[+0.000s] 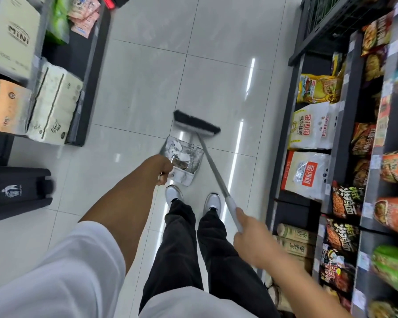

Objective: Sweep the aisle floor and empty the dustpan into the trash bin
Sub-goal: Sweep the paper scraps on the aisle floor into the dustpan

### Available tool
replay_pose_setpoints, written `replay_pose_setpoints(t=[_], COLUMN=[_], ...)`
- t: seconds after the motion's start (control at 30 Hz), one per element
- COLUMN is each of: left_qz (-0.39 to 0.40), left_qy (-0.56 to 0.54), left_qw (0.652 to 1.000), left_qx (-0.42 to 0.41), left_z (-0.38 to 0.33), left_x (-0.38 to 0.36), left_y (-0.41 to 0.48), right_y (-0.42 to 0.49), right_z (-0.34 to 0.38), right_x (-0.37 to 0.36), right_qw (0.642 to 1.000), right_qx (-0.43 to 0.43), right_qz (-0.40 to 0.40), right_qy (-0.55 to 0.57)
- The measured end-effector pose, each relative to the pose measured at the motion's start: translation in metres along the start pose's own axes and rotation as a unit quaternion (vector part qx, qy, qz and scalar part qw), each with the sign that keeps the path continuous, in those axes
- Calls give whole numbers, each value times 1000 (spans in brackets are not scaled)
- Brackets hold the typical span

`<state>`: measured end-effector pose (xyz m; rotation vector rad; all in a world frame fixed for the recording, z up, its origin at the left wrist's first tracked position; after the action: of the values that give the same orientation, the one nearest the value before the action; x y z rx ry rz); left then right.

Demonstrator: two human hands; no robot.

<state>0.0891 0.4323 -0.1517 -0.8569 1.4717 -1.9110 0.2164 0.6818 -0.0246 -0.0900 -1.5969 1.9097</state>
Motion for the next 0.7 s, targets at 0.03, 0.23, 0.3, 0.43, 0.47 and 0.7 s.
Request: replay_pose_setpoints(t=[0.03,0.23,0.3,0.43,0.47,0.7], left_qz=[-3,-3,-4,-19,-5,62], left_qy=[-5,-102,-151,-246,-270,-324], left_qw=[1000,995,988,969,963,944], left_qx=[-7,-9,-19,-23,-14,1], left_z=[5,46,67,127,140,251], left_x=[0,-12,-18,-19,-20,-15], left_y=[3,-9,-23,-21,-21,-64], right_y=[-18,-87,-102,-107,-103,-91], right_z=[-10,-35,-19,38,50,182], right_x=[-7,60,76,76,76,65], right_qw=[1000,980,988,994,994,990], right_qx=[-7,-29,17,106,107,130], right_qz=[27,17,2,-29,-30,26], right_qy=[9,197,156,-3,-20,-56])
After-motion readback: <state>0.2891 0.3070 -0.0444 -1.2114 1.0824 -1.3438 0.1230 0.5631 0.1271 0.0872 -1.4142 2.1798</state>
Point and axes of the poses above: each hand's wrist, its own y-axis towards the middle knuckle, its own x-axis out of the back of the hand, z = x × y, the point moved 2 cm from there along y, towards the middle knuckle, and after that the axes turned 4 degrees about -y, right-handed, at the moved point
